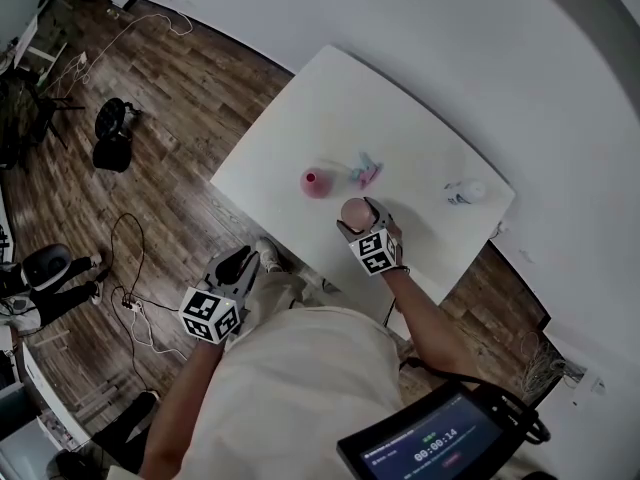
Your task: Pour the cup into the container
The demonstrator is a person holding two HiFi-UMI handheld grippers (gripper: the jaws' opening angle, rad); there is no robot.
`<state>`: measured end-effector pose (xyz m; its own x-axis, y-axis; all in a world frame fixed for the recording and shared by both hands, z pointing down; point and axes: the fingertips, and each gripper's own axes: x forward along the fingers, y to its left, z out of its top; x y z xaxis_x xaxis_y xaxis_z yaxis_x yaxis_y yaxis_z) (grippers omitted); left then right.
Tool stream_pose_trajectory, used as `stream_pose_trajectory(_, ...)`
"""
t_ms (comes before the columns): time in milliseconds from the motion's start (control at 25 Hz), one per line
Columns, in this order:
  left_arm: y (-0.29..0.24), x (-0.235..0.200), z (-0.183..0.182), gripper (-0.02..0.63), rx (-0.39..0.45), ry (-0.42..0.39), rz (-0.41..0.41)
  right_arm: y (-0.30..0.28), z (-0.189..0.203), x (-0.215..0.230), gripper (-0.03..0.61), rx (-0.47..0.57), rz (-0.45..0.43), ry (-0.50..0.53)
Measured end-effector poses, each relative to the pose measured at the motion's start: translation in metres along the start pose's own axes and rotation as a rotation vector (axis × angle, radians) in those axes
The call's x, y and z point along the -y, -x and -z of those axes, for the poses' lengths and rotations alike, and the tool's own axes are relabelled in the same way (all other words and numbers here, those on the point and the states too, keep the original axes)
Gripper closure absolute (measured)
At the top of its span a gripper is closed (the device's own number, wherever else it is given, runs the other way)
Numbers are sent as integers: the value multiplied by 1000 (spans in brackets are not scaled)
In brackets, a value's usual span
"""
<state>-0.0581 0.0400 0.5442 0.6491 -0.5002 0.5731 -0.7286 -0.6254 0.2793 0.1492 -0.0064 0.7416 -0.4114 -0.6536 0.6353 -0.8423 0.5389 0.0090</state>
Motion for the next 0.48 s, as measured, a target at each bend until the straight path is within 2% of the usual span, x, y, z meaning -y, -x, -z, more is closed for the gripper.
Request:
stream_pose_trajectory(280,-4,-12,6,540,16,7,-16,-8,7,1,198,-37,6,-32)
stream_pose_trajectory(480,0,-21,-3,540,28,0,-10,-2,-6,-5,198,-31,8,-35)
